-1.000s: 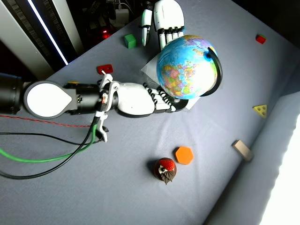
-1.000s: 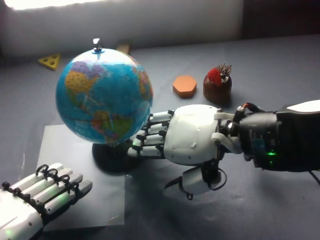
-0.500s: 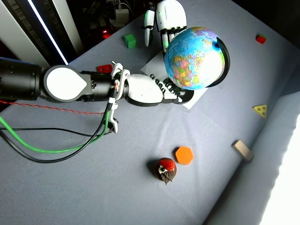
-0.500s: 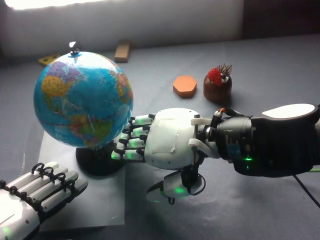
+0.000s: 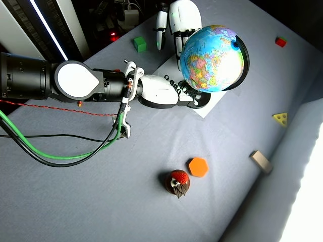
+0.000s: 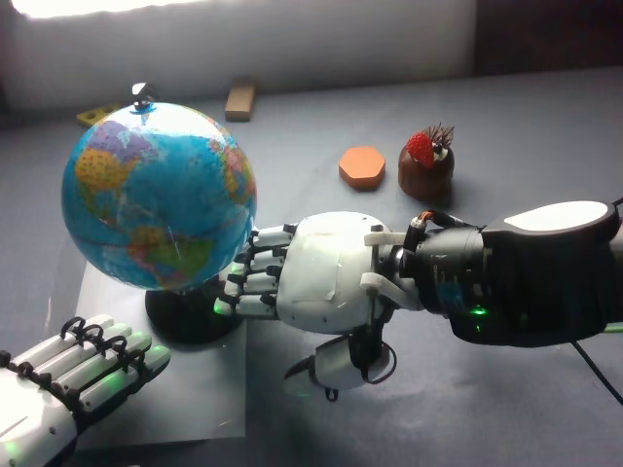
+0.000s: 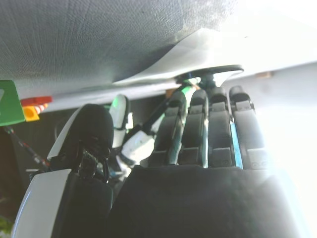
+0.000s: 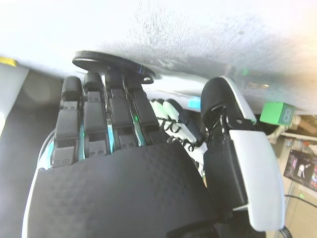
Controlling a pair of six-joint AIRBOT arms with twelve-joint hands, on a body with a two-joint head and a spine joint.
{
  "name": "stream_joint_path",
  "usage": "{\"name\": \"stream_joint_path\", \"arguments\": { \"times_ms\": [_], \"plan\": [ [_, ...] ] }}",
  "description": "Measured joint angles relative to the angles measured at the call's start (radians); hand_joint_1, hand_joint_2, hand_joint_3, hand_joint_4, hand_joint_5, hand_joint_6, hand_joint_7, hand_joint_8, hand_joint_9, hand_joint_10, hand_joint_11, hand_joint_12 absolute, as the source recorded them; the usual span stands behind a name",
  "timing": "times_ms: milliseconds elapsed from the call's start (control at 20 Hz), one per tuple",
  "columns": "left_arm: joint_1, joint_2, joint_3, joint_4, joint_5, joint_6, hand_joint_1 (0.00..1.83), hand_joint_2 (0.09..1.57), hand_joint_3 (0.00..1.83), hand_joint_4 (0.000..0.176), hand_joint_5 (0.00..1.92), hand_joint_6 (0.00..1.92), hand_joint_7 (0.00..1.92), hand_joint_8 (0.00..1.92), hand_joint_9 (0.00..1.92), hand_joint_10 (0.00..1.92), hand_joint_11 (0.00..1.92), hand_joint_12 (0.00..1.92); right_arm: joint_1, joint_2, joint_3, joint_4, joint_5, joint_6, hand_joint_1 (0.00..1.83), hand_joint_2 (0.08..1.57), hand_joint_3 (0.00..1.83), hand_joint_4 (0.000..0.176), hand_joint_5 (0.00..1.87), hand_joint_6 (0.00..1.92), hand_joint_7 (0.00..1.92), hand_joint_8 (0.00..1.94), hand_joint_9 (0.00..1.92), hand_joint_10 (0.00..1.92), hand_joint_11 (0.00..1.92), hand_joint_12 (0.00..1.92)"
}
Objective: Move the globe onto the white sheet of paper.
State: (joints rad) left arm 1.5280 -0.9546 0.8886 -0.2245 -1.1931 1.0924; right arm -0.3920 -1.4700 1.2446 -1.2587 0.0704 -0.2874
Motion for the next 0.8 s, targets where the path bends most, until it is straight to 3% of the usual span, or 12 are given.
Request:
{"name": "stream_joint_path", "arguments": {
  "times_ms": [500, 800],
  "plan": [
    [0.021, 0.007, -0.019, -0.031, -0.004, -0.009, 0.0, 1.37, 0.0, 0.0, 0.0, 0.0, 0.0, 0.0, 0.0, 0.0, 0.0, 0.0, 0.003, 0.039, -0.039, -0.006, 0.007, 0.044, 0.0, 1.29, 0.0, 0.0, 0.19, 0.0, 0.19, 0.0, 0.13, 0.0, 0.0, 0.24],
    [-0.016, 0.064, -0.097, -0.103, 0.019, -0.006, 0.0, 1.37, 0.0, 0.0, 0.0, 0.0, 0.0, 0.0, 0.0, 0.0, 0.0, 0.0, 0.014, 0.098, -0.097, -0.008, -0.002, 0.107, 0.0, 1.29, 0.0, 0.0, 0.2, 0.01, 0.19, 0.0, 0.13, 0.0, 0.0, 0.23]
  ]
}}
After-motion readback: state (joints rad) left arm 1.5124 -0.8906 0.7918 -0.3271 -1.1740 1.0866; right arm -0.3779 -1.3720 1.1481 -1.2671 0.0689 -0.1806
